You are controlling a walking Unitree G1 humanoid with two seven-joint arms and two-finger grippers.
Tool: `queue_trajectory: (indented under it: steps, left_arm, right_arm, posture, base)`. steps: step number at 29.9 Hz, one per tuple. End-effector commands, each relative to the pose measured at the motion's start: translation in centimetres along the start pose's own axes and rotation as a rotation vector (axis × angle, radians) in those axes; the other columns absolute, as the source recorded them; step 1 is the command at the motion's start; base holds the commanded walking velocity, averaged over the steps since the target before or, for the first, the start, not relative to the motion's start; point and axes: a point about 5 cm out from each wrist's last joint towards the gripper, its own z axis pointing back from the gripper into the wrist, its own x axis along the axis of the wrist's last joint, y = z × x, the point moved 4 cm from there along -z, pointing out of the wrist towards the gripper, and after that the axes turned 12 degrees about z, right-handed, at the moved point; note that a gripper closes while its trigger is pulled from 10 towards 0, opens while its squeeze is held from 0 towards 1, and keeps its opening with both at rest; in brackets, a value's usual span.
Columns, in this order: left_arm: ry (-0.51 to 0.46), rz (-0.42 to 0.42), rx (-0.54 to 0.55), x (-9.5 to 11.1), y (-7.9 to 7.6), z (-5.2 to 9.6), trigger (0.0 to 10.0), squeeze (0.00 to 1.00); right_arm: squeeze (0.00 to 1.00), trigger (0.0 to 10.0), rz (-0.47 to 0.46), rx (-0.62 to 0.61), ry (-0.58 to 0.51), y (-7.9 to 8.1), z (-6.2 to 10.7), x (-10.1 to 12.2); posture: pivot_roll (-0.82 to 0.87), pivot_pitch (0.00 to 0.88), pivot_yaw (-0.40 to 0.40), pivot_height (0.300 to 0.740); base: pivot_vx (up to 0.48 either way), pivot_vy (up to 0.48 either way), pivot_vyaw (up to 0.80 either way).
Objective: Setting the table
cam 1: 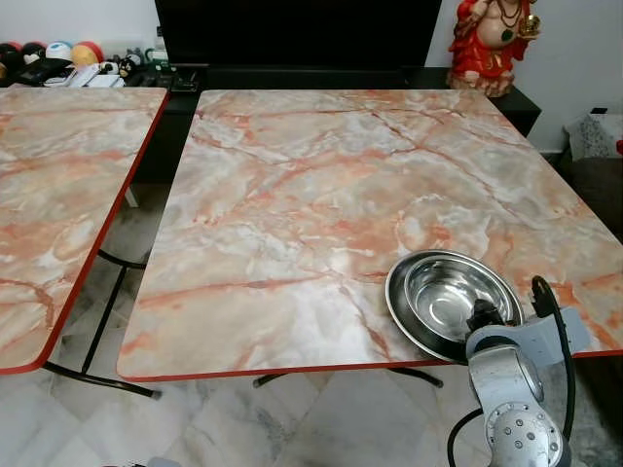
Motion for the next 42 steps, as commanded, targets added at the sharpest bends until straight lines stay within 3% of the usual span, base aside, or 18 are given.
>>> queue_trajectory:
  steps: [1, 2, 3, 13, 17, 21, 29, 33, 37, 42]
  left_arm:
    - [0.039, -0.011, 0.01, -1.2, 0.3, 0.2, 10.0, 0.0]
    - [0.039, -0.011, 0.01, -1.2, 0.3, 0.2, 10.0, 0.0]
    - [0.04, -0.012, 0.01, -1.2, 0.3, 0.2, 10.0, 0.0]
    - [0.044, -0.015, 0.013, -1.3, 0.3, 0.2, 10.0, 0.0]
    - [0.046, -0.015, 0.012, -1.3, 0.3, 0.2, 10.0, 0.0]
    - [0.047, -0.016, 0.009, -1.3, 0.2, 0.2, 10.0, 0.0]
    - [0.053, -0.02, 0.001, -1.5, 0.0, 0.2, 10.0, 0.0]
    - [0.054, -0.02, 0.002, -1.5, 0.0, 0.2, 10.0, 0.0]
    - [0.053, -0.024, 0.005, -1.5, 0.1, 0.2, 10.0, 0.0]
    - [0.052, -0.025, 0.005, -1.5, 0.0, 0.2, 10.0, 0.0]
  right_arm:
    - [0.31, 10.0, 0.001, 0.004, -0.009, 0.2, 0.5, -0.1]
    - [0.05, 10.0, 0.007, 0.008, -0.017, 0.3, 0.5, 0.0]
    - [0.0, 10.0, 0.005, 0.012, -0.024, 0.4, 0.5, 0.2]
    - [0.0, 10.0, 0.021, 0.051, -0.082, 1.2, 0.7, 1.2]
    - [0.0, 10.0, 0.015, 0.081, -0.208, 1.8, 1.3, 3.4]
    - [0.0, 10.0, 0.009, 0.084, -0.246, 1.8, 1.6, 4.1]
    - [0.0, 10.0, 0.015, 0.072, -0.23, 1.4, 1.9, 3.4]
    - [0.0, 10.0, -0.003, 0.05, -0.254, 0.9, 2.2, 3.5]
    - [0.0, 10.0, -0.026, -0.028, -0.324, -1.2, 2.8, 4.5]
    - [0.0, 10.0, -0.05, -0.071, -0.279, -3.3, 2.7, 3.4]
  posture:
    - [-0.02, 0.157, -0.039, 0.74]
    - [-0.02, 0.157, -0.039, 0.74]
    - [-0.02, 0.157, -0.039, 0.74]
    - [-0.02, 0.157, -0.041, 0.74]
    - [-0.02, 0.157, -0.042, 0.74]
    - [-0.02, 0.159, -0.041, 0.74]
    - [-0.02, 0.161, -0.041, 0.74]
    - [-0.02, 0.163, -0.041, 0.74]
    - [-0.03, 0.165, -0.041, 0.74]
    - [-0.03, 0.167, -0.042, 0.74]
  base:
    - [0.0, 0.0, 0.0]
    - [0.0, 0.0, 0.0]
    - [0.0, 0.0, 0.0]
    - [0.0, 0.0, 0.0]
    - [0.0, 0.0, 0.0]
    - [0.0, 0.0, 0.0]
    - [0.0, 0.0, 0.0]
    - [0.0, 0.0, 0.0]
    - [0.0, 0.0, 0.0]
    - [0.0, 0.0, 0.0]
